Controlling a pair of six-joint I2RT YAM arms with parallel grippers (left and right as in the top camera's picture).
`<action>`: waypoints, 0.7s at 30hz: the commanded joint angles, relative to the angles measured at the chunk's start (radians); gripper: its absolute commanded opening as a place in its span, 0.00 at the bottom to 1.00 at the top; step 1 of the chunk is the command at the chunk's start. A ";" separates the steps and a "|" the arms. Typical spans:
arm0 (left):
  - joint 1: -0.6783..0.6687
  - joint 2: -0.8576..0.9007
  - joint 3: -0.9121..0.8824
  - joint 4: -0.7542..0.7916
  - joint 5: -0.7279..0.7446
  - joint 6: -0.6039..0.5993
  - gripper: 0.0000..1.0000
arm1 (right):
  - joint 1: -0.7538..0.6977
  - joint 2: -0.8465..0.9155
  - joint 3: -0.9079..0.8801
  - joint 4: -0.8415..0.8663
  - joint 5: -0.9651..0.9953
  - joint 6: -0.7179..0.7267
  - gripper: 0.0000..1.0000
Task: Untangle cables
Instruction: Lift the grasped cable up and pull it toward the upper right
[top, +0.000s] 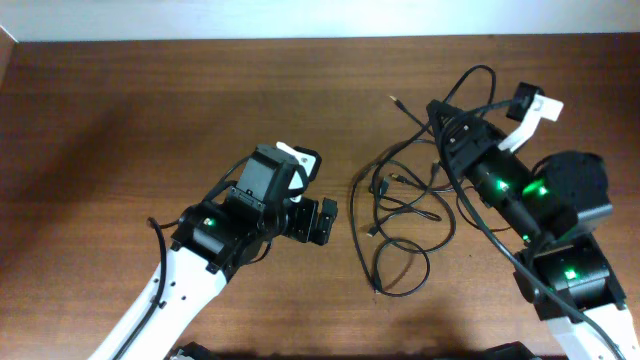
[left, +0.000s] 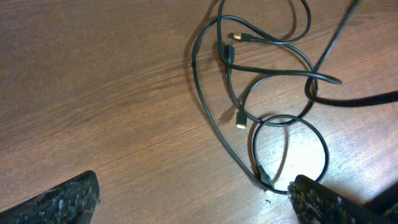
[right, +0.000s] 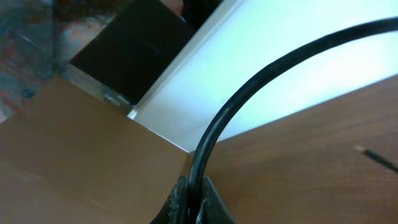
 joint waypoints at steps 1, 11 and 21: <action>0.000 -0.013 0.015 -0.001 -0.011 -0.006 0.99 | 0.003 -0.004 0.045 0.007 -0.030 -0.014 0.04; 0.000 -0.013 0.015 -0.001 -0.011 -0.006 0.99 | 0.003 0.022 0.259 -0.131 -0.029 -0.015 0.04; 0.000 -0.013 0.015 -0.001 -0.011 -0.006 0.99 | 0.003 0.253 0.695 -0.545 0.059 -0.113 0.04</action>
